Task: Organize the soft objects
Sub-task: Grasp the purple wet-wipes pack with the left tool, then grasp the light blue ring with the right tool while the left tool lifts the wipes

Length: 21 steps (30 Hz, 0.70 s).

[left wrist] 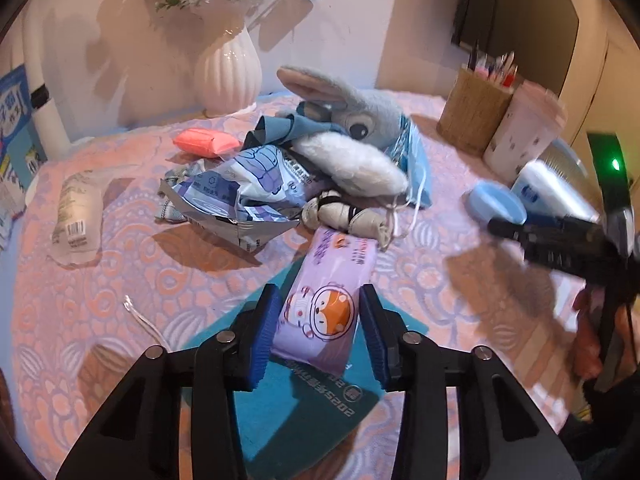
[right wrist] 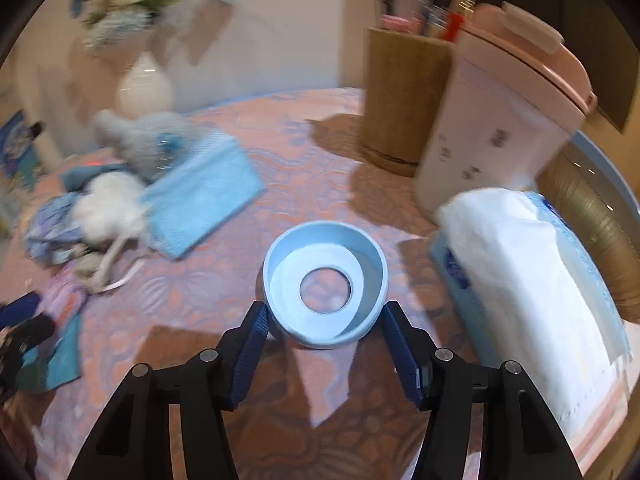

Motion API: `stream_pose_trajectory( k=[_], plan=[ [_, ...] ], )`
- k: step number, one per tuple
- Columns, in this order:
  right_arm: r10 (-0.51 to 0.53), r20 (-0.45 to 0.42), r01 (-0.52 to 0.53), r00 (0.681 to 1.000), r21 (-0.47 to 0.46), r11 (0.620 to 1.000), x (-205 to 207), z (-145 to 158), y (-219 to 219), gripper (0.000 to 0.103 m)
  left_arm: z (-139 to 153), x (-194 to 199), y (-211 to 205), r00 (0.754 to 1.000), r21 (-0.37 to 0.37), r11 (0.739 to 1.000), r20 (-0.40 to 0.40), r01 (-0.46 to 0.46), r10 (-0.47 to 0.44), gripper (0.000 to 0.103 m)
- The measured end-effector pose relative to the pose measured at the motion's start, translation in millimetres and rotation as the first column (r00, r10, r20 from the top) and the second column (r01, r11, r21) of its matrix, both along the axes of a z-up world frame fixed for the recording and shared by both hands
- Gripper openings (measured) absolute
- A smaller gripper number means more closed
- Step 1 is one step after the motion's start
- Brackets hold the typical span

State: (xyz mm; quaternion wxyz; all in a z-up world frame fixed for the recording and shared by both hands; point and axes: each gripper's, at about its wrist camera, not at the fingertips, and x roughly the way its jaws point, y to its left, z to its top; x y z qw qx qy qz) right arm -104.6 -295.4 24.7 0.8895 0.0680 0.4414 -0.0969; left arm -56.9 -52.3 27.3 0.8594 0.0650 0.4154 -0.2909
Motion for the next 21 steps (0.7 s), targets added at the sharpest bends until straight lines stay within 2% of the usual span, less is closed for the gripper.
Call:
stream_pose_trajectory(
  k=[3, 6, 7, 8, 11, 14, 16, 18, 19, 20, 21],
  plan=[
    [0.100, 0.027, -0.101, 0.995, 0.035, 0.994, -6.7, 7.4, 18.2, 0.057, 3.0, -4.9, 2.0, 1.000, -0.008, 1.000, 0.002, -0.005, 0.005, 0.035],
    [0.140, 0.017, -0.140, 0.990, 0.009, 0.990, -7.1, 4.8, 32.7, 0.058, 0.4, -9.9, -0.7, 1.000, 0.002, 1.000, -0.011, 0.002, -0.002, 0.037],
    [0.143, 0.009, -0.143, 0.990, 0.001, 0.990, -6.8, 1.8, 34.7, 0.058, -1.9, -10.6, -2.3, 1.000, 0.012, 1.000, -0.018, -0.001, 0.001, 0.039],
    [0.143, 0.002, -0.143, 0.990, 0.001, 0.990, -6.5, -1.4, 35.2, 0.058, -4.0, -10.2, -3.4, 1.000, 0.022, 1.000, -0.024, -0.006, 0.007, 0.049],
    [0.144, -0.030, -0.143, 0.989, 0.040, 0.989, -4.1, -11.8, 30.9, 0.059, -9.2, -10.7, -7.4, 0.999, 0.062, 0.998, -0.022, -0.026, 0.028, 0.053],
    [0.144, -0.025, -0.142, 0.989, 0.058, 0.988, -2.7, -13.0, 29.0, 0.064, -10.9, -10.7, -8.3, 0.999, 0.042, 0.999, -0.039, -0.021, 0.023, 0.058],
    [0.148, -0.043, -0.146, 0.988, 0.046, 0.988, 0.6, -14.3, 32.3, 0.070, -12.8, -9.7, -9.6, 0.999, 0.041, 0.999, -0.048, -0.019, 0.021, 0.057],
    [0.146, -0.050, -0.144, 0.988, 0.028, 0.989, 2.9, -14.4, 37.1, 0.075, -14.9, -10.3, -12.5, 0.999, 0.058, 0.998, -0.043, -0.020, 0.023, 0.048],
    [0.142, -0.052, -0.141, 0.988, 0.018, 0.990, 3.5, -14.4, 39.1, 0.075, -15.2, -11.2, -14.5, 0.999, 0.074, 0.997, -0.037, -0.017, 0.019, 0.042],
    [0.138, -0.055, -0.138, 0.989, 0.004, 0.990, 5.0, -14.7, 41.4, 0.075, -15.0, -12.0, -16.0, 0.999, 0.080, 0.997, -0.031, -0.017, 0.019, 0.040],
    [0.132, -0.054, -0.133, 0.990, -0.012, 0.991, 5.4, -14.4, 42.9, 0.067, -13.1, -13.8, -16.3, 1.000, 0.080, 0.997, -0.021, -0.017, 0.019, 0.038]
  ],
)
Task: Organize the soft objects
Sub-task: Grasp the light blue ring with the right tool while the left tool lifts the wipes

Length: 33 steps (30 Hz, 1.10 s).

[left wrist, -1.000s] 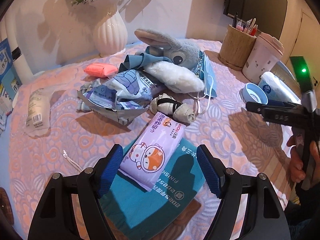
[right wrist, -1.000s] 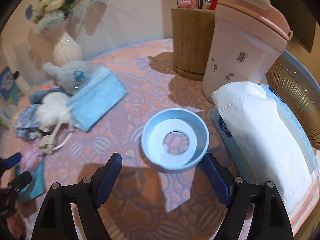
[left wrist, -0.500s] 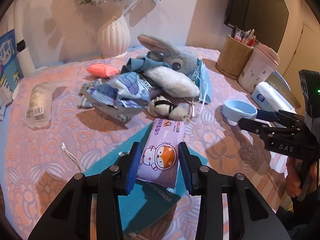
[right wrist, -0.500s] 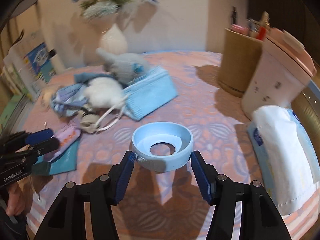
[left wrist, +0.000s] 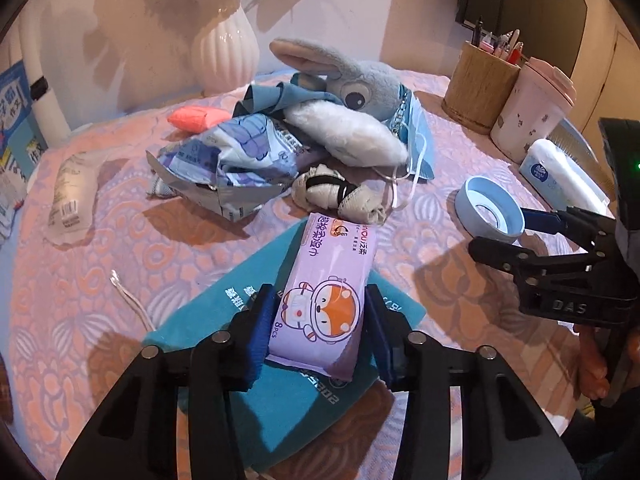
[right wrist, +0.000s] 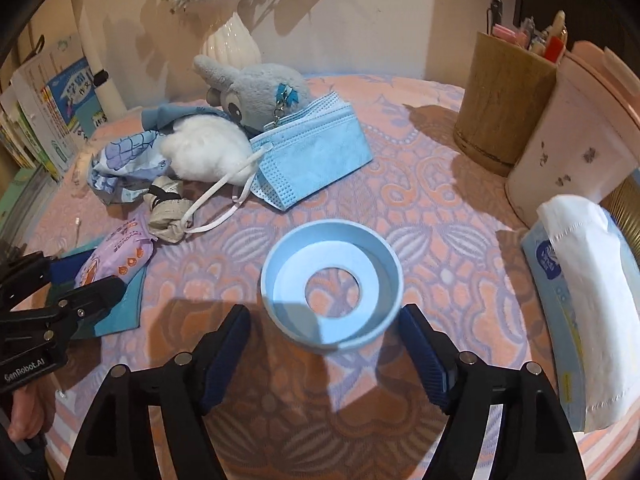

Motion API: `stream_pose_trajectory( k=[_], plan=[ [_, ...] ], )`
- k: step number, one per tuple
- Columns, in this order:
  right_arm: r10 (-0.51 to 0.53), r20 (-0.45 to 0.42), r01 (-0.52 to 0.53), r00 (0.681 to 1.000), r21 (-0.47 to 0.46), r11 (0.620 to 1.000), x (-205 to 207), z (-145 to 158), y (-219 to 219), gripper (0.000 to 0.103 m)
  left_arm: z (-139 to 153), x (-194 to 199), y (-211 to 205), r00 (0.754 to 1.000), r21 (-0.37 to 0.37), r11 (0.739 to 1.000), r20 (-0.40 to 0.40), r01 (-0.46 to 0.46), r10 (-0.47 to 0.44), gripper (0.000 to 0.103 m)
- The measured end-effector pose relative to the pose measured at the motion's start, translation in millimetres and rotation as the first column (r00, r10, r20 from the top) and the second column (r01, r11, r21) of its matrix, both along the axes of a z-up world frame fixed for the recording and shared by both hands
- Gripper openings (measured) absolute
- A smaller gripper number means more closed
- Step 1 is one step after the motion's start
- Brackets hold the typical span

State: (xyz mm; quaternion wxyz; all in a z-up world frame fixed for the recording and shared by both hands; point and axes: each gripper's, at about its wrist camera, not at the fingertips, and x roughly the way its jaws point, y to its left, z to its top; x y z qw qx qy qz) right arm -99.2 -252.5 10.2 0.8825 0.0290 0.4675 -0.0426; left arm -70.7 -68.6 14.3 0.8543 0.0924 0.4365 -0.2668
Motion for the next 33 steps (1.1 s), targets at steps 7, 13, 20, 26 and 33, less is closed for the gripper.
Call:
stream_pose_trajectory(
  k=[7, 13, 20, 26, 33],
  plan=[
    [0.027, 0.049, -0.027, 0.998, 0.005, 1.000, -11.1, 16.3, -2.8, 0.062, 31.2, -13.7, 4.9, 0.997, -0.054, 0.999, 0.072, -0.003, 0.007, 0.036],
    [0.011, 0.130, -0.015, 0.991, 0.031, 0.999, -22.4, 45.1, -16.8, 0.062, 58.0, -25.7, -7.6, 0.990, -0.058, 0.997, 0.137, 0.042, -0.034, 0.036],
    [-0.030, 0.168, 0.018, 0.985, 0.076, 0.997, -40.0, 64.3, -45.4, 0.028, 84.3, -33.1, -37.5, 0.978, -0.087, 0.991, 0.189, 0.106, -0.088, 0.036],
    [-0.046, 0.079, 0.024, 0.996, 0.266, 0.964, -40.3, 40.4, -86.3, 0.030, 94.5, -36.1, -66.4, 0.969, -0.083, 0.985, 0.209, 0.149, -0.129, 0.036],
    [0.049, 0.029, -0.055, 0.998, 0.259, 0.964, -51.9, 19.2, -75.3, 0.083, 76.0, -32.7, -78.2, 0.979, -0.084, 0.986, 0.152, 0.147, -0.133, 0.036]
  ],
)
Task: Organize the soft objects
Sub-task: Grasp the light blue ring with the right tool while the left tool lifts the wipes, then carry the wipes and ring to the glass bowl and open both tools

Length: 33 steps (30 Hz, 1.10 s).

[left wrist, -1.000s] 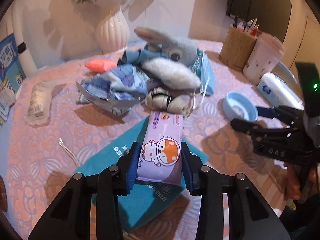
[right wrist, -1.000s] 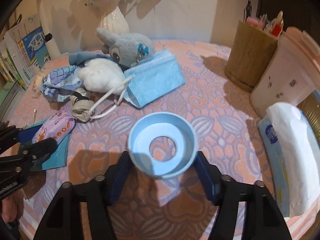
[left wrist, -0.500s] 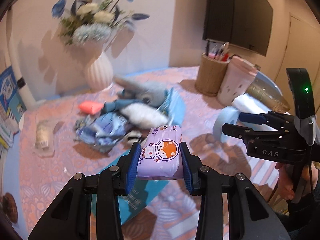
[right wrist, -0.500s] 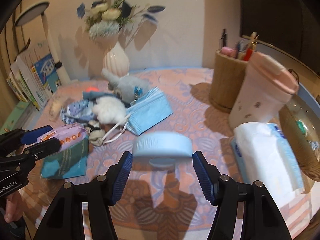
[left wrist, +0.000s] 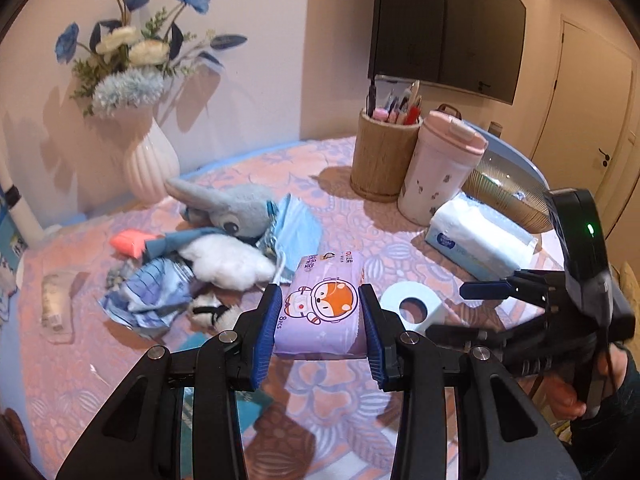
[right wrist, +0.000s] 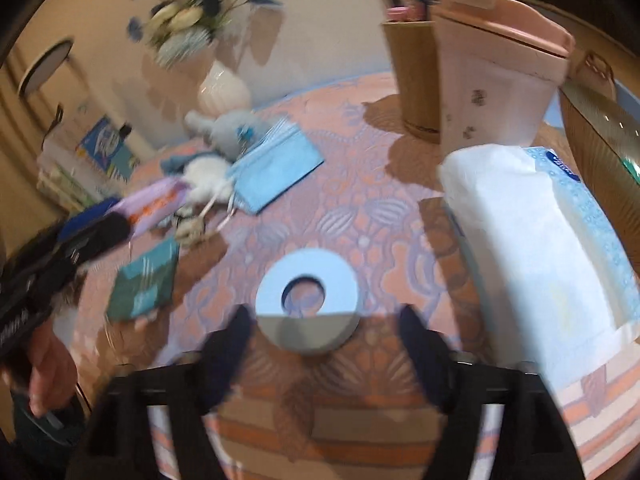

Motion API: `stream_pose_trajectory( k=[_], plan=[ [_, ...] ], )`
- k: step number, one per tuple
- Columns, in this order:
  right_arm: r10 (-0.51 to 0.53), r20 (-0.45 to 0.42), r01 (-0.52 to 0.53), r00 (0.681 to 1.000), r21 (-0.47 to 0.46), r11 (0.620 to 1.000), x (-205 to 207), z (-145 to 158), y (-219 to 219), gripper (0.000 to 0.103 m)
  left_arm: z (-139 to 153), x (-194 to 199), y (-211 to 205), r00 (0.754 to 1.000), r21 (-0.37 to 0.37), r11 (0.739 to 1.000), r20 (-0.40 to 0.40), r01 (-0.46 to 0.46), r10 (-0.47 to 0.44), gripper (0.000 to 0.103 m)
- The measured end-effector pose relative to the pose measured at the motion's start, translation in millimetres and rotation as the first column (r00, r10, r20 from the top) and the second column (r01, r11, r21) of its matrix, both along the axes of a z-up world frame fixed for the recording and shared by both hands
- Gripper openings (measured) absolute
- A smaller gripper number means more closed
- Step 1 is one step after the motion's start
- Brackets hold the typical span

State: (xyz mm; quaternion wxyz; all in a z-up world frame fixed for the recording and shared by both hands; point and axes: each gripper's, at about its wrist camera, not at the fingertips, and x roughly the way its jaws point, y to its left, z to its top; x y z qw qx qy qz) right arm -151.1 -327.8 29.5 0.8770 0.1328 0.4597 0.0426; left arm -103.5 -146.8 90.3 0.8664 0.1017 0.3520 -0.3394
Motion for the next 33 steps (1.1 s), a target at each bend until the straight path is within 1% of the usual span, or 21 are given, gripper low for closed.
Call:
stream_pose_trajectory(
  k=[1, 3, 5, 6, 7, 8, 9, 12, 15, 19, 23, 25, 28, 31, 33],
  plan=[
    [0.006, -0.011, -0.007, 1.000, -0.028, 1.000, 3.6, -4.2, 8.0, 0.083, -1.6, 0.5, -1.3, 1.000, 0.000, 1.000, -0.006, 0.002, -0.002, 0.036],
    [0.026, -0.032, -0.028, 0.999, -0.055, 0.998, 11.8, -13.3, 17.2, 0.083, -2.5, 0.0, -2.7, 1.000, 0.004, 1.000, -0.005, 0.005, -0.005, 0.036],
    [0.024, -0.025, -0.026, 0.999, -0.107, 0.994, 20.2, -21.6, 29.8, 0.083, -1.5, -1.1, -2.9, 1.000, 0.007, 1.000, 0.001, 0.007, -0.007, 0.036],
    [0.014, -0.026, -0.017, 1.000, -0.145, 0.989, 23.7, -23.8, 33.8, 0.079, -0.7, -1.2, -2.4, 1.000, 0.007, 1.000, 0.004, 0.007, -0.007, 0.036],
    [-0.001, -0.021, -0.004, 1.000, -0.229, 0.973, 26.4, -24.2, 41.9, 0.072, 0.7, -1.3, -1.7, 1.000, 0.007, 1.000, 0.008, 0.006, -0.006, 0.036],
    [0.001, -0.013, -0.005, 1.000, -0.276, 0.961, 27.2, -23.4, 47.1, 0.064, 2.0, -0.6, -1.3, 1.000, 0.007, 1.000, 0.010, 0.005, -0.005, 0.036],
    [0.005, -0.003, -0.005, 1.000, -0.283, 0.959, 27.0, -21.5, 49.1, 0.064, 4.2, 0.0, -1.3, 1.000, 0.005, 1.000, 0.015, 0.006, -0.006, 0.036],
    [-0.006, 0.053, 0.018, 0.999, -0.234, 0.972, 20.7, -4.7, 44.0, 0.064, 13.6, 1.8, -5.5, 0.999, -0.001, 1.000, 0.040, 0.013, -0.013, 0.036],
    [-0.053, 0.135, 0.082, 0.989, -0.224, 0.971, 9.9, 25.3, 25.1, 0.064, 29.1, 4.0, -16.9, 0.997, -0.027, 0.999, 0.070, 0.034, -0.032, 0.036],
    [-0.151, 0.213, 0.194, 0.965, -0.195, 0.962, -7.1, 61.3, -16.0, 0.064, 50.3, 3.8, -44.5, 0.990, -0.044, 0.995, 0.116, 0.088, -0.083, 0.036],
    [-0.252, 0.257, 0.295, 0.933, -0.144, 0.945, -27.8, 88.6, -61.7, 0.064, 69.9, -5.2, -86.2, 0.973, -0.046, 0.984, 0.162, 0.173, -0.163, 0.036],
    [-0.301, 0.275, 0.343, 0.913, -0.121, 0.931, -41.1, 98.4, -81.9, 0.064, 76.7, -10.0, -104.5, 0.963, -0.049, 0.976, 0.177, 0.214, -0.202, 0.036],
    [-0.371, 0.280, 0.416, 0.885, -0.123, 0.901, -52.9, 107.0, -109.9, 0.064, 87.0, -16.9, -137.4, 0.947, -0.066, 0.959, 0.190, 0.276, -0.259, 0.036],
    [-0.444, 0.277, 0.487, 0.852, -0.108, 0.867, -64.0, 110.5, -143.2, 0.064, 91.6, -20.9, -168.6, 0.930, -0.068, 0.941, 0.189, 0.332, -0.315, 0.036],
    [-0.486, 0.270, 0.524, 0.831, -0.092, 0.846, -69.0, 111.2, -165.3, 0.064, 91.1, -22.5, -189.0, 0.923, -0.058, 0.934, 0.190, 0.352, -0.336, 0.036]
  ],
)
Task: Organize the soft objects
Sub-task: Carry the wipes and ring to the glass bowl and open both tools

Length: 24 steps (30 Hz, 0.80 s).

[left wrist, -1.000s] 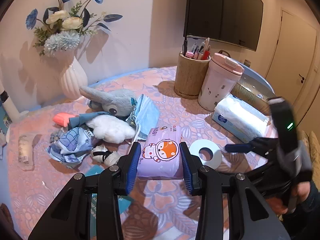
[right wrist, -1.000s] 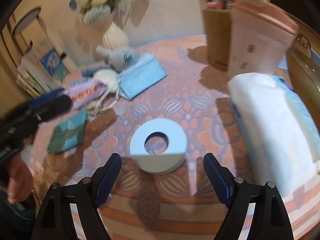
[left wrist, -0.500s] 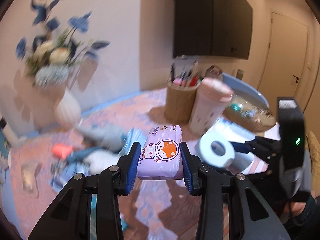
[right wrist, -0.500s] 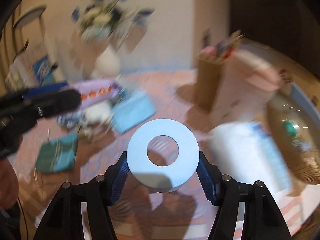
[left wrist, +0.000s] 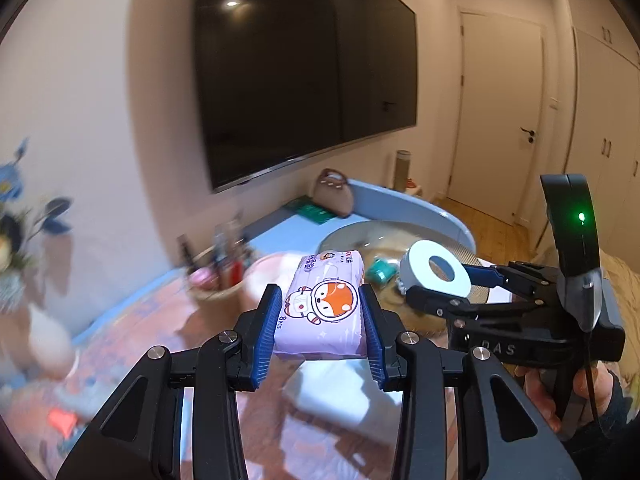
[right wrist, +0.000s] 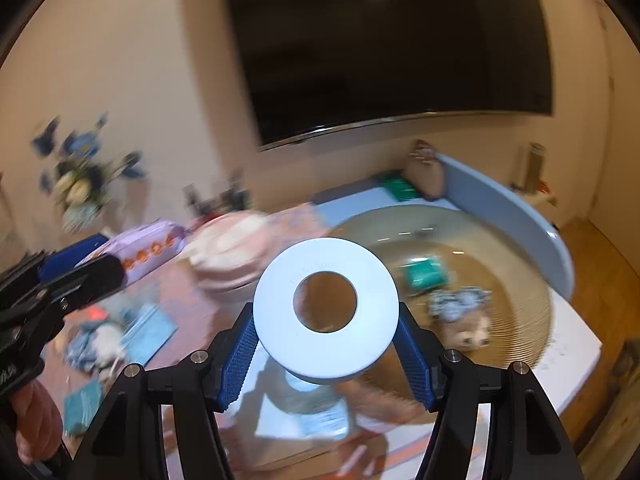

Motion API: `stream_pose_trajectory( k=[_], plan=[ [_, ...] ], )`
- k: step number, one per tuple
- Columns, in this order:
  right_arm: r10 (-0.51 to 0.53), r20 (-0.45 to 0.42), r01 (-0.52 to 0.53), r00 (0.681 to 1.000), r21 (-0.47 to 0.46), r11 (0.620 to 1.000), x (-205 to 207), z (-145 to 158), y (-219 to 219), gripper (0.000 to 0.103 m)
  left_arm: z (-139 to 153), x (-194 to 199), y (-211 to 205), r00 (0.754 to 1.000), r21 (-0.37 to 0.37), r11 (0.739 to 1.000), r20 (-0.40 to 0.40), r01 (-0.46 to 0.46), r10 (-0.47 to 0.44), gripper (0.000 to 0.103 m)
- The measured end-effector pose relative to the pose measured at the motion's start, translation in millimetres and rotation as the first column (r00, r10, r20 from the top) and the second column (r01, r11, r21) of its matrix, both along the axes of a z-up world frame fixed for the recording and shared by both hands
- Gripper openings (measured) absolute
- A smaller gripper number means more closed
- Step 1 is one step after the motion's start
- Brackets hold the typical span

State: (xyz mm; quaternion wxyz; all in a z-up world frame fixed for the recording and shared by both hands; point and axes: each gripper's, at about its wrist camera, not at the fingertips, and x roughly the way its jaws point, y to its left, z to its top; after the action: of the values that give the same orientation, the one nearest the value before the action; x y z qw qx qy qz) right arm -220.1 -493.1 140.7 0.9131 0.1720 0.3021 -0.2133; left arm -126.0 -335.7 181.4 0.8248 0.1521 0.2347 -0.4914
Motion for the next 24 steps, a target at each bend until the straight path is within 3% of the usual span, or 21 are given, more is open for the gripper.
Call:
stream_pose_trajectory(
  k=[11, 18, 22, 24],
  plan=[
    [-0.165, -0.022, 0.166, 0.986, 0.120, 0.979, -0.8, -12.7, -87.6, 0.065, -16.6, 10.1, -98.2, 0.989, 0.014, 0.997, -0.123, 0.079, -0.077, 0.036],
    [-0.199, -0.070, 0.209, 0.977, 0.179, 0.961, 11.2, -24.3, -114.9, 0.067, -24.2, 8.1, -128.6, 0.989, 0.052, 0.996, -0.133, 0.078, -0.071, 0.038],
    [-0.191, -0.083, 0.206, 0.978, 0.251, 0.946, 8.6, -36.0, -124.8, 0.073, -25.9, 14.4, -130.5, 0.983, 0.019, 0.998, -0.174, 0.062, -0.058, 0.079],
    [-0.193, -0.084, 0.208, 0.978, 0.260, 0.943, 1.9, -37.4, -125.8, 0.073, -23.3, 14.1, -122.6, 0.984, 0.005, 0.998, -0.170, 0.057, -0.056, 0.079]
  ],
)
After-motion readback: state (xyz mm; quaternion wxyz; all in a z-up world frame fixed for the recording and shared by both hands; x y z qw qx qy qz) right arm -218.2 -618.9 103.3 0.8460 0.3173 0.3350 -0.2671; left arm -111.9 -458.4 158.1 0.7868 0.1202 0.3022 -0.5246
